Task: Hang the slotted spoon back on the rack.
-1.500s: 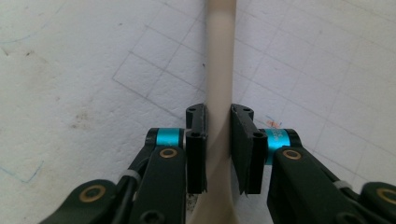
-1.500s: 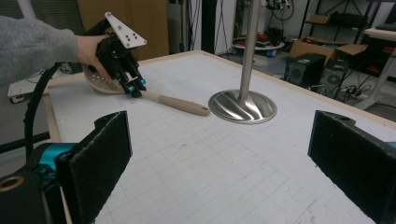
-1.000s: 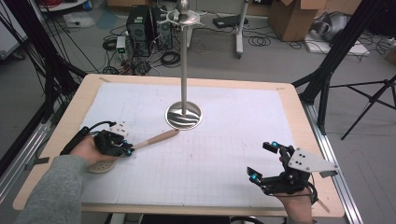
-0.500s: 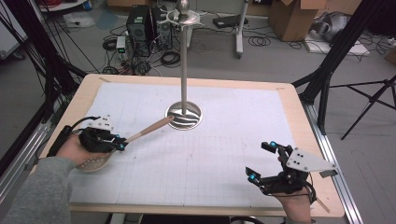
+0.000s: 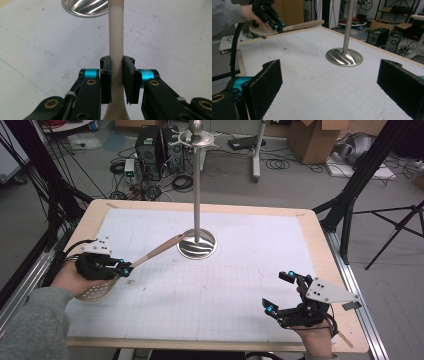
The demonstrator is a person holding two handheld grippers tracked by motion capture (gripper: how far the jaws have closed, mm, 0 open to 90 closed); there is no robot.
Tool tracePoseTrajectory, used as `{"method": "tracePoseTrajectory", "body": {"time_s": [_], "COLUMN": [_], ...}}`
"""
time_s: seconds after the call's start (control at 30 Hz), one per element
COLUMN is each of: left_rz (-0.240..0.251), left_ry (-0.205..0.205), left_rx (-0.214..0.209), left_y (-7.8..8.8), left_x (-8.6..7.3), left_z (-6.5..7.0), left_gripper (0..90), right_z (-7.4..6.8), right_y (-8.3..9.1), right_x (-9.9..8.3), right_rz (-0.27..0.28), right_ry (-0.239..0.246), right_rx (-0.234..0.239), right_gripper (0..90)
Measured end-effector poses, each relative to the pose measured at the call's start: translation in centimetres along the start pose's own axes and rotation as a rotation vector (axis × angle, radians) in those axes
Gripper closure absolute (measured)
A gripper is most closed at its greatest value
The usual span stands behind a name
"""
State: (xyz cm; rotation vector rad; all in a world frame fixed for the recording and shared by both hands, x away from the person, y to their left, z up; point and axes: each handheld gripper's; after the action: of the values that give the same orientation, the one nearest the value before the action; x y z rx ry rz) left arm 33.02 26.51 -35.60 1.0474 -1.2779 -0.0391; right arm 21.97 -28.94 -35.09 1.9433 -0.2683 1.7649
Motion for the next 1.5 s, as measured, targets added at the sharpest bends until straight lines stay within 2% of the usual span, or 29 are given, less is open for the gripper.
{"method": "tracePoseTrajectory", "body": {"time_s": [0.13,0.43,0.53,0.7,0.83,0.87,1.03,1.13,1.5], "left_rz": [0.023,0.064,0.084,0.089,0.114,0.131,0.141,0.17,0.222], "left_ry": [0.002,0.008,0.019,0.027,0.047,0.066,0.068,0.08,0.089], "left_rx": [0.001,0.033,0.032,0.044,0.045,0.048,0.061,0.075,0.094], "left_y": [0.4,1.9,2.2,2.6,2.8,3.0,3.6,4.1,5.7], "left_x": [0.5,2.2,2.6,3.1,3.5,3.8,4.4,4.8,6.1], "left_z": [0.0,-0.6,-0.8,-1.1,-1.4,-1.5,-1.7,-2.0,-2.5], "left_gripper": [77.7,77.8,77.8,77.8,77.8,77.8,77.8,77.8,77.8], "right_z": [0.0,0.1,0.1,0.1,0.1,0.1,0.2,0.3,0.3], "right_y": [0.0,0.2,0.2,0.3,0.4,0.4,0.6,0.8,0.8], "right_x": [0.0,0.1,0.1,0.0,0.0,0.0,0.0,-0.1,-0.1], "right_rz": [0.002,0.009,0.01,0.011,0.013,0.012,0.022,0.021,0.017], "right_ry": [0.0,-0.002,0.0,-0.012,-0.01,-0.015,-0.008,-0.016,-0.018], "right_rx": [0.002,-0.001,0.0,-0.004,-0.004,-0.004,-0.008,-0.013,-0.011], "right_gripper": [5.0,5.0,5.0,4.9,5.0,4.9,5.0,5.0,5.0]}}
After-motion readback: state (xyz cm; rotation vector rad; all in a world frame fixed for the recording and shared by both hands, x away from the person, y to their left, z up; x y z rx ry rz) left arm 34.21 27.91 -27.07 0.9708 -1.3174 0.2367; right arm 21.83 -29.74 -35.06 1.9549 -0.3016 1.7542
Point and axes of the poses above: each handheld gripper's, and its own axes: y roughly backward along the jaws, x roughly out of its top, z roughly to its right, and after that the axes turned 9 degrees about x, right-handed
